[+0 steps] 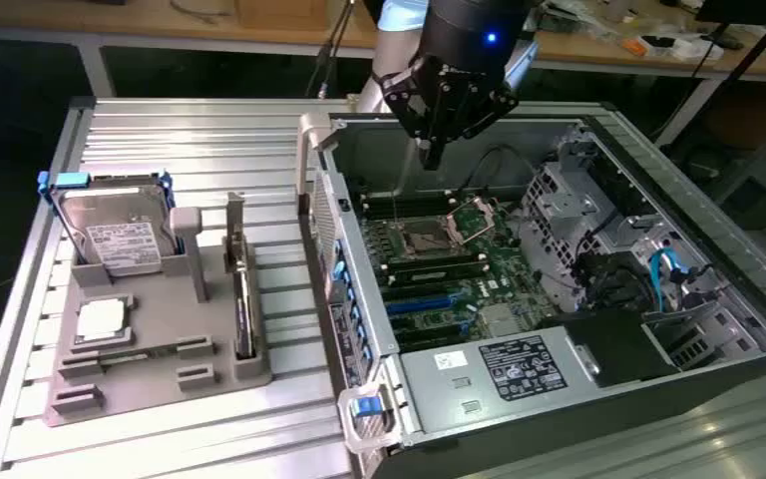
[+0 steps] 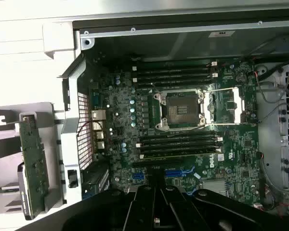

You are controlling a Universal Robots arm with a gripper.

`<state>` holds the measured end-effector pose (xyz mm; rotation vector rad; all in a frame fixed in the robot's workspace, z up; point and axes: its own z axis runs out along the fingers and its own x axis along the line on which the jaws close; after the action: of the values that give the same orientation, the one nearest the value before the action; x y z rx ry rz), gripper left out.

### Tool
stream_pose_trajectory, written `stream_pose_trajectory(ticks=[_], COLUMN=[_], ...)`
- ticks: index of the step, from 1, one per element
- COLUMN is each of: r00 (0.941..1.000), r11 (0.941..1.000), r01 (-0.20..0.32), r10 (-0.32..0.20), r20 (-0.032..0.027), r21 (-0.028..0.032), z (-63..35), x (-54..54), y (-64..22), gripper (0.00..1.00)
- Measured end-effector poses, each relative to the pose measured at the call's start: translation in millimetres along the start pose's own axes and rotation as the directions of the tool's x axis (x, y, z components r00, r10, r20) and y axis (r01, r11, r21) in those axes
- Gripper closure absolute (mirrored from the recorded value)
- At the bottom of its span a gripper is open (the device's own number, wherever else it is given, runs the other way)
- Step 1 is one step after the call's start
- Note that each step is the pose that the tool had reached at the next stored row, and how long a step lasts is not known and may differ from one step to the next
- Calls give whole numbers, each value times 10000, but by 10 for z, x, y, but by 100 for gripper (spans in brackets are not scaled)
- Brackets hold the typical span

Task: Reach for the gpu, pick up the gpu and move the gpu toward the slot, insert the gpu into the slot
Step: 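Reach for the gpu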

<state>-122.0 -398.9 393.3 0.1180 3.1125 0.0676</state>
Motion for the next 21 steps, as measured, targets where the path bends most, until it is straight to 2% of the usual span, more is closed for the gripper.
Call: stream_pose_trajectory(ticks=[12, 18, 21], r00=[10000, 10000, 10000], r11=[10000, 10000, 10000], r01=[-2, 1, 0], r10=[2, -1, 0], r20=[1, 0, 0], r21=[-2, 0, 0], z=[1, -3, -5], x=[10, 96, 196], y=[-1, -7, -15], gripper=[89, 89, 89])
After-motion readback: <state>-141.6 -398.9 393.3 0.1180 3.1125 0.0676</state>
